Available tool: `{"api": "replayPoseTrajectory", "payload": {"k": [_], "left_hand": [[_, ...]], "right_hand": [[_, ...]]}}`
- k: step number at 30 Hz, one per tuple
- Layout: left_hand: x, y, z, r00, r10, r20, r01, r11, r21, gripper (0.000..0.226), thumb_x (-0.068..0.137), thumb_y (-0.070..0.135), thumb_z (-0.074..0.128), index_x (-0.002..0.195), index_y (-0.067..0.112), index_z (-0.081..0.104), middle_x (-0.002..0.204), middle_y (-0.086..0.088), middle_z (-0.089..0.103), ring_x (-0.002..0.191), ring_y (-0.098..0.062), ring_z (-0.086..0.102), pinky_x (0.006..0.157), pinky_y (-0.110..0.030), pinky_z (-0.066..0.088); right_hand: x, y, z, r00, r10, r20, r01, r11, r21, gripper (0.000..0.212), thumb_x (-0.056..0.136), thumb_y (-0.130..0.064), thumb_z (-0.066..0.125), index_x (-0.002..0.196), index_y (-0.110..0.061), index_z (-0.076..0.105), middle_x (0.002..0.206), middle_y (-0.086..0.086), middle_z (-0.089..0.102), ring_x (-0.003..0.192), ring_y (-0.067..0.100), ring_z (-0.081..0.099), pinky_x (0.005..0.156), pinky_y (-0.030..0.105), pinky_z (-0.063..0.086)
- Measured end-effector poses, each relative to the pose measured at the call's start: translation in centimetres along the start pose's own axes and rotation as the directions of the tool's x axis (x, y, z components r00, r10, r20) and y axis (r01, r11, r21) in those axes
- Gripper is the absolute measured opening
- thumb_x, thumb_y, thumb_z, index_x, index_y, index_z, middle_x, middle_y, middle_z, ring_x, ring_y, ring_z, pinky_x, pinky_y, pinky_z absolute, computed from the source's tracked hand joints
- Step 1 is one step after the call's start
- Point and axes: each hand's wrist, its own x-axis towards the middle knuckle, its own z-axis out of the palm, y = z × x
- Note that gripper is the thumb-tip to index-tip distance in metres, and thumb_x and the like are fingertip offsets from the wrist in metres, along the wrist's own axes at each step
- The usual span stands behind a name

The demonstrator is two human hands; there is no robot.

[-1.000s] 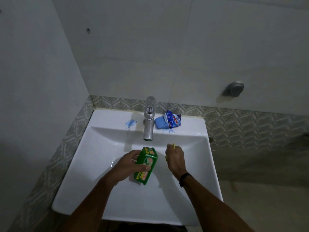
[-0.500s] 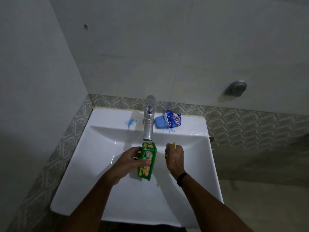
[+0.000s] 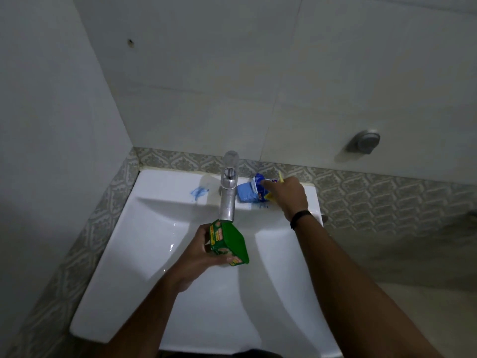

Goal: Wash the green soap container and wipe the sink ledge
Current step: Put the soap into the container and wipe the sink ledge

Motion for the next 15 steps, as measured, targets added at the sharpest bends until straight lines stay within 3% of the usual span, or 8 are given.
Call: {"api": "replayPoseTrajectory", "payload": {"k": [4, 8, 11, 13, 15], "left_hand": [[0.3, -0.4, 0.4, 0.999, 0.003, -0.041, -0.004, 1.000, -0.025, 0.080, 0.068, -0.012, 0.077, 0.132, 0.015, 0.037, 0.119, -0.008, 0.062, 0.102, -0.016, 0.066, 0.079, -0.032, 0.057], [0.6, -1.0, 0.8, 0.999, 0.000, -0.051, -0.004, 0.997, -0.079, 0.076, 0.069, -0.011, 0.077, 0.130, 0.017, 0.040, 0.120, -0.010, 0.062, 0.103, -0.018, 0.066, 0.080, -0.034, 0.057], [0.9, -1.4, 1.0, 0.999, 0.007, -0.050, -0.012, 0.995, -0.103, 0.079, 0.068, -0.010, 0.077, 0.132, 0.016, 0.039, 0.122, -0.012, 0.061, 0.108, -0.023, 0.064, 0.084, -0.036, 0.057], [1.0, -1.7, 1.0, 0.999, 0.009, -0.048, -0.015, 0.993, -0.119, 0.080, 0.068, -0.009, 0.079, 0.133, 0.016, 0.039, 0.123, -0.011, 0.061, 0.111, -0.024, 0.063, 0.086, -0.037, 0.056], [1.0, -1.8, 1.1, 0.999, 0.005, -0.045, -0.011, 0.991, -0.134, 0.078, 0.069, -0.009, 0.079, 0.131, 0.018, 0.040, 0.125, -0.009, 0.061, 0.114, -0.024, 0.062, 0.086, -0.037, 0.056]], "right_hand": [[0.0, -0.4, 0.0, 0.999, 0.025, 0.043, -0.030, 0.992, 0.123, 0.038, 0.064, -0.036, 0.081, 0.072, -0.009, 0.054, 0.087, 0.016, 0.066, 0.080, 0.029, 0.066, 0.063, 0.039, 0.052], [0.3, 0.0, -0.6, 0.988, 0.090, 0.125, -0.130, 0.922, 0.365, 0.037, 0.062, -0.015, 0.086, 0.082, 0.000, 0.059, 0.081, 0.019, 0.066, 0.056, 0.019, 0.062, 0.035, 0.018, 0.038], [-0.8, -0.4, -1.2, 0.972, 0.143, 0.188, -0.222, 0.826, 0.517, 0.028, 0.070, -0.003, 0.081, 0.067, -0.002, 0.053, 0.057, 0.011, 0.061, 0.034, 0.007, 0.051, 0.030, 0.012, 0.029], [-1.8, -0.3, -1.4, 0.966, 0.130, 0.224, -0.239, 0.778, 0.581, 0.035, 0.074, 0.002, 0.076, 0.059, -0.007, 0.046, 0.040, 0.003, 0.052, 0.024, 0.002, 0.040, 0.028, 0.011, 0.024], [-2.7, 0.1, -1.4, 0.972, 0.112, 0.207, -0.218, 0.758, 0.615, 0.032, 0.073, 0.000, 0.077, 0.063, -0.007, 0.047, 0.049, 0.008, 0.052, 0.024, 0.003, 0.037, 0.028, 0.012, 0.022]]}}
